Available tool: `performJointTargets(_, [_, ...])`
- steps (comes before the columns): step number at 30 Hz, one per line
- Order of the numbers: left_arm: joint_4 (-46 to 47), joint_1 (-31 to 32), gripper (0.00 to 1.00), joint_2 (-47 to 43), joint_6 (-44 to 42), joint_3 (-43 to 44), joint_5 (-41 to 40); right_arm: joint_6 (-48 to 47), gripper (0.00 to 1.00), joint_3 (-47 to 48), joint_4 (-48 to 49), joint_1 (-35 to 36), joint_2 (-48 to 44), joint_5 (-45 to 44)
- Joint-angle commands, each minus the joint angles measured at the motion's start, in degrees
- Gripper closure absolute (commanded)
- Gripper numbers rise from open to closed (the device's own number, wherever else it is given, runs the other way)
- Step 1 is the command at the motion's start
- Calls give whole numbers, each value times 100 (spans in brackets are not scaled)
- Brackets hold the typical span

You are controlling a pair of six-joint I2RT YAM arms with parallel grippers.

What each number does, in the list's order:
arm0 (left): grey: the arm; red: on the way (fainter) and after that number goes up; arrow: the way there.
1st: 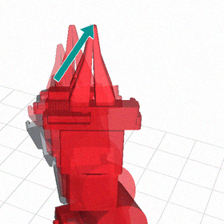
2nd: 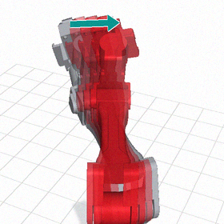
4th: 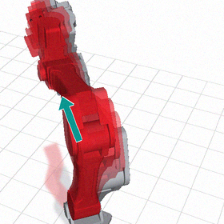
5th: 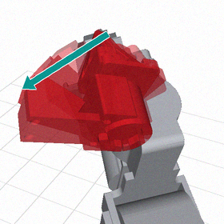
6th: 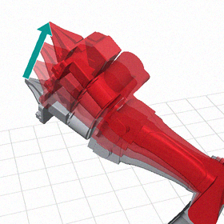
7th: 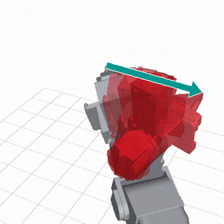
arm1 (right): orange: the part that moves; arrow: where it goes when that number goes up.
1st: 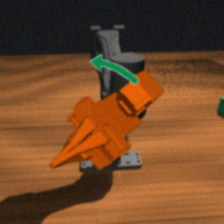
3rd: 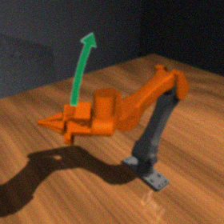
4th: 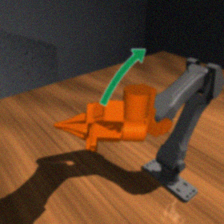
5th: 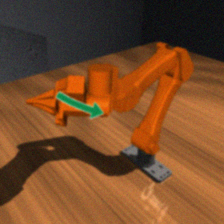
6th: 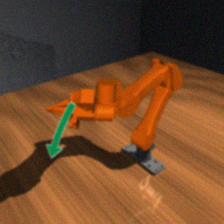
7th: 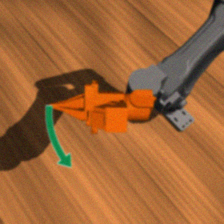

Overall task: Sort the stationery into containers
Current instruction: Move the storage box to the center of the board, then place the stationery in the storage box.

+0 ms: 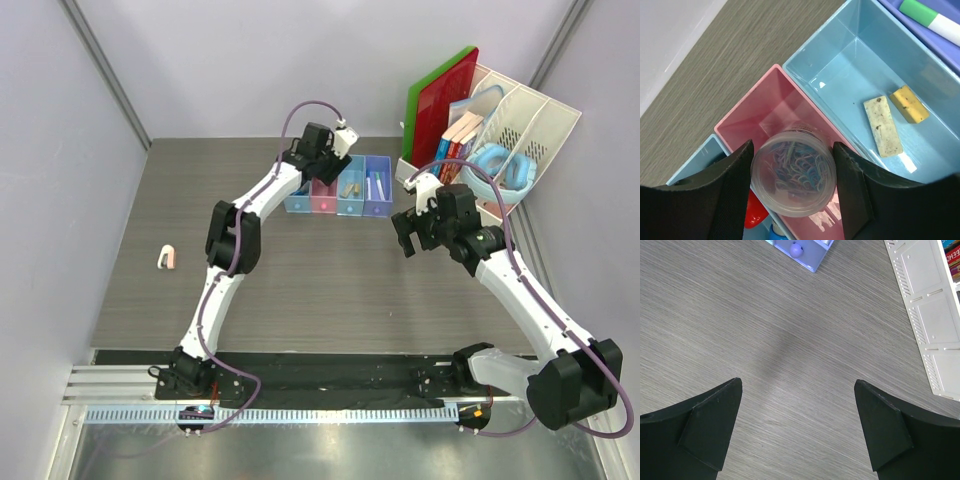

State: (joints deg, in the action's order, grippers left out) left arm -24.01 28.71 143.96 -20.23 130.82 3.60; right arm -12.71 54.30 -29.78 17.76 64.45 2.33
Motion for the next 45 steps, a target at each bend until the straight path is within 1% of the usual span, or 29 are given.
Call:
performJointTargets(1, [546, 30, 58, -96, -130, -188, -113, 84, 0, -16, 139, -18, -81, 66])
performJointTargets(3, [546, 38, 52, -122, -130, -198, -113, 93, 0, 1, 139, -18, -55, 83])
performJointTargets(4, [538, 30, 46, -131, -130, -224, -105, 102, 0, 10, 139, -18, -55, 92])
performJointTargets(7, [564, 38, 38, -184, -130, -285, -96, 111, 0, 28, 139, -27, -37, 110])
performJointTargets(9, [582, 30, 35, -210, -130, -312, -96, 120, 0, 28, 139, -18, -37, 119])
performJointTargets(11, [590, 29, 24, -219, -130, -329, -87, 128, 0, 37, 139, -27, -29, 136])
performJointTargets(12, [599, 38, 17, -228, -122, -338, -87, 128, 0, 45, 139, -18, -29, 136])
performJointTargets(14, [608, 38, 10, -254, -104, -356, -70, 128, 0, 45, 139, -18, -37, 119])
performJointTargets(15, [608, 38, 5, -246, -104, -365, -61, 128, 0, 45, 139, -18, -46, 119])
performJointTargets(16, [608, 38, 4, -254, -95, -373, -52, 128, 0, 37, 139, -9, -55, 127])
performJointTargets(24, [713, 38, 0, -404, 1, -522, 150, 128, 0, 19, 139, -18, -81, 128])
performJointTargets(29, [731, 38, 2, -448, -42, -584, 212, 128, 0, 10, 139, -18, -99, 136])
performJointTargets(33, [696, 38, 7, -553, -113, -698, 466, 128, 0, 10, 139, -18, -90, 136])
performJointTargets(34, [644, 38, 7, -588, -243, -716, 728, 128, 0, 10, 139, -18, -90, 136])
performJointTargets(36, [477, 56, 7, -650, -358, -760, 896, 128, 0, 1, 139, -18, -99, 145])
performJointTargets(41, [380, 100, 8, -878, -885, -1119, 1090, 128, 0, -16, 139, -18, -99, 145])
performJointTargets(45, [152, 100, 9, -1045, -1167, -1200, 1293, 146, 0, 10, 139, -18, -73, 154])
